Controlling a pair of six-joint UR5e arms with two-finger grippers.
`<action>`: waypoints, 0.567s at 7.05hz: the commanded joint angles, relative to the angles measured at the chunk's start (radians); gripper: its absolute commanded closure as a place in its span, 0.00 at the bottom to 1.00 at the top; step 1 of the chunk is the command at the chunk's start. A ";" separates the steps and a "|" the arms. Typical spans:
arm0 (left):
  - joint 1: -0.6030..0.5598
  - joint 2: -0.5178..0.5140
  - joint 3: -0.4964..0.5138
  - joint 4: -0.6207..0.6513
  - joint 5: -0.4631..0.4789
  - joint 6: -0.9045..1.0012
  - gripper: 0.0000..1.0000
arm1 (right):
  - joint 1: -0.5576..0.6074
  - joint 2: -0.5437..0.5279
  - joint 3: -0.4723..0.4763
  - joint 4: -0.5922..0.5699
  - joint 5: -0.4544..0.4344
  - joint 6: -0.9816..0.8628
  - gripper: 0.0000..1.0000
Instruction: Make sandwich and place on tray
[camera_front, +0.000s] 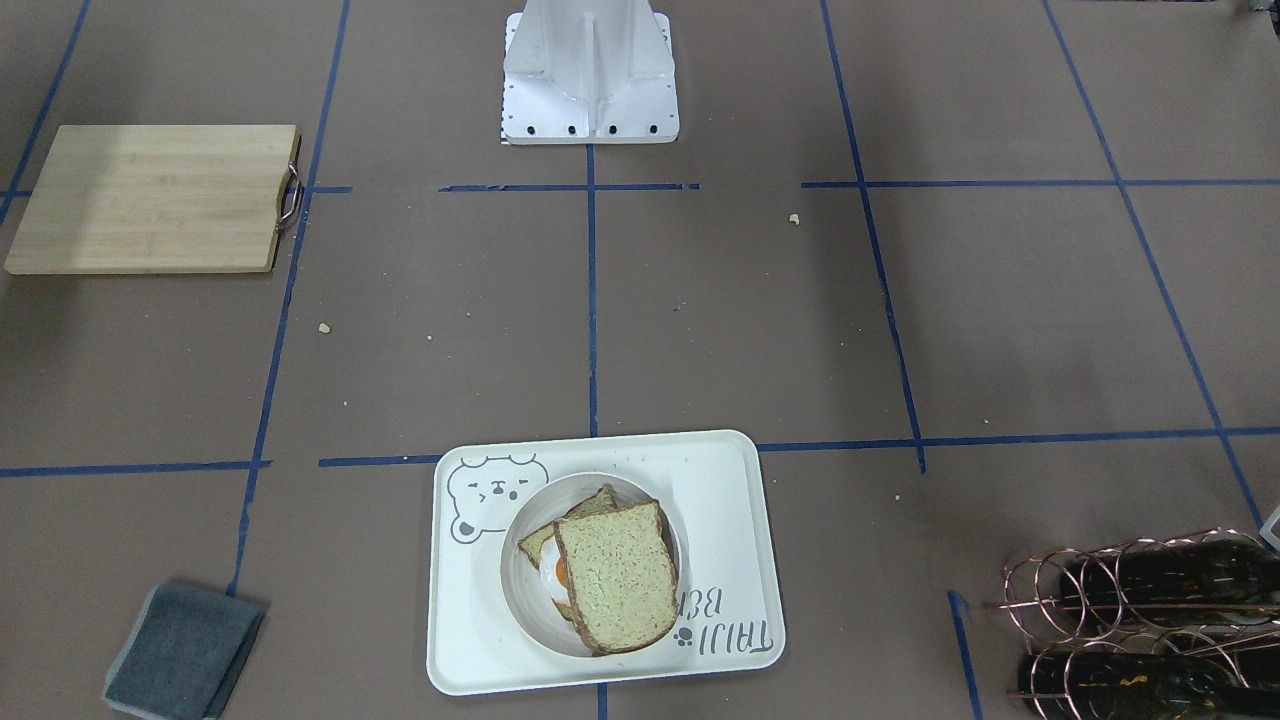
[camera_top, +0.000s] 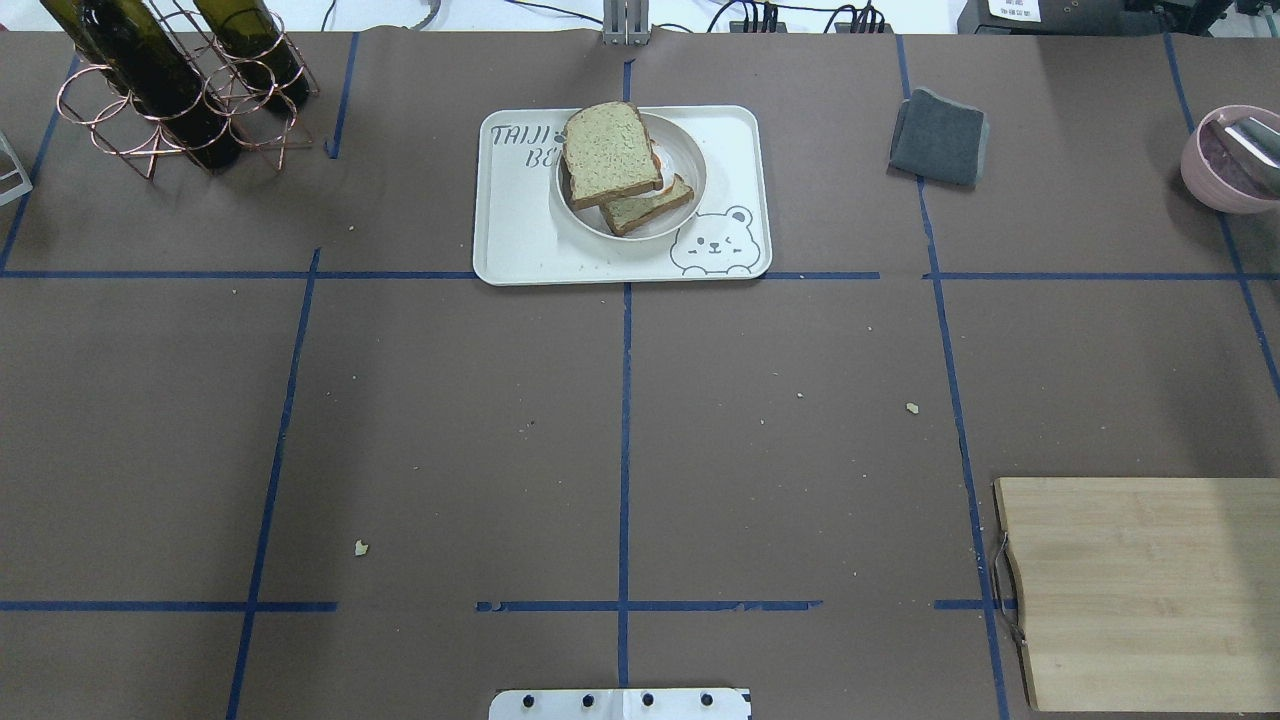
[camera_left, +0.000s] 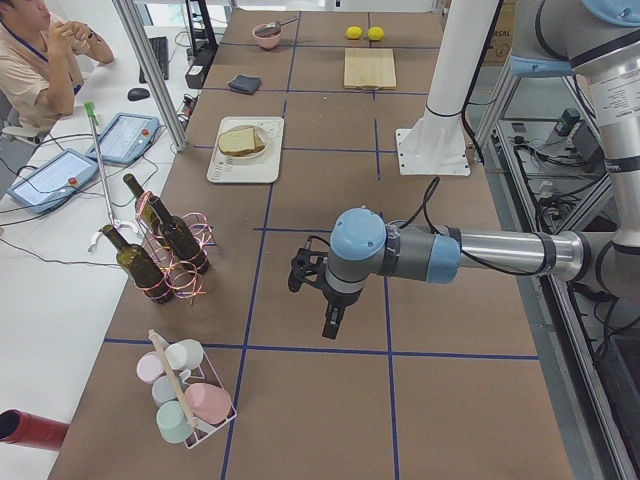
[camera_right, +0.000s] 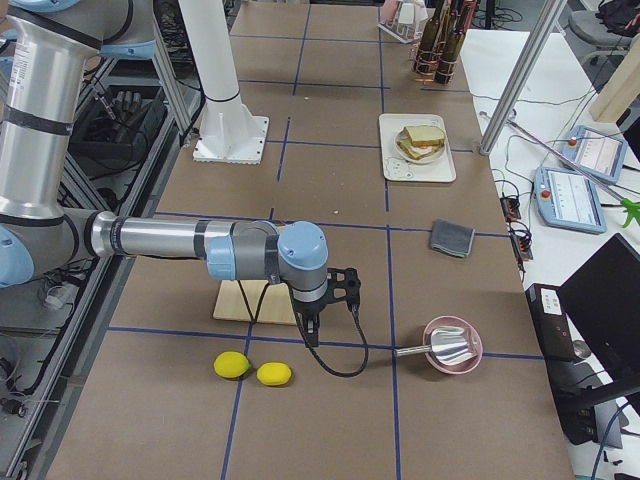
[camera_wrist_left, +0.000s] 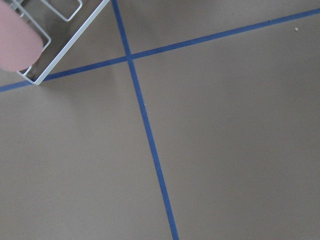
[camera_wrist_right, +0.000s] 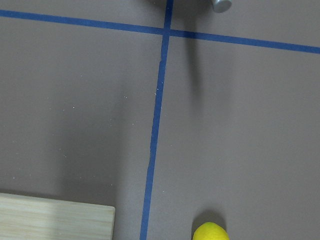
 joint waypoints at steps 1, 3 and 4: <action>-0.007 -0.001 0.011 0.027 0.031 0.002 0.00 | 0.000 0.002 0.000 0.002 -0.001 -0.001 0.00; -0.003 -0.001 0.041 0.041 0.031 0.004 0.00 | 0.000 -0.005 -0.002 0.008 -0.004 -0.004 0.00; -0.004 -0.001 0.041 0.041 0.031 0.004 0.00 | 0.000 -0.007 -0.004 0.009 -0.004 -0.004 0.00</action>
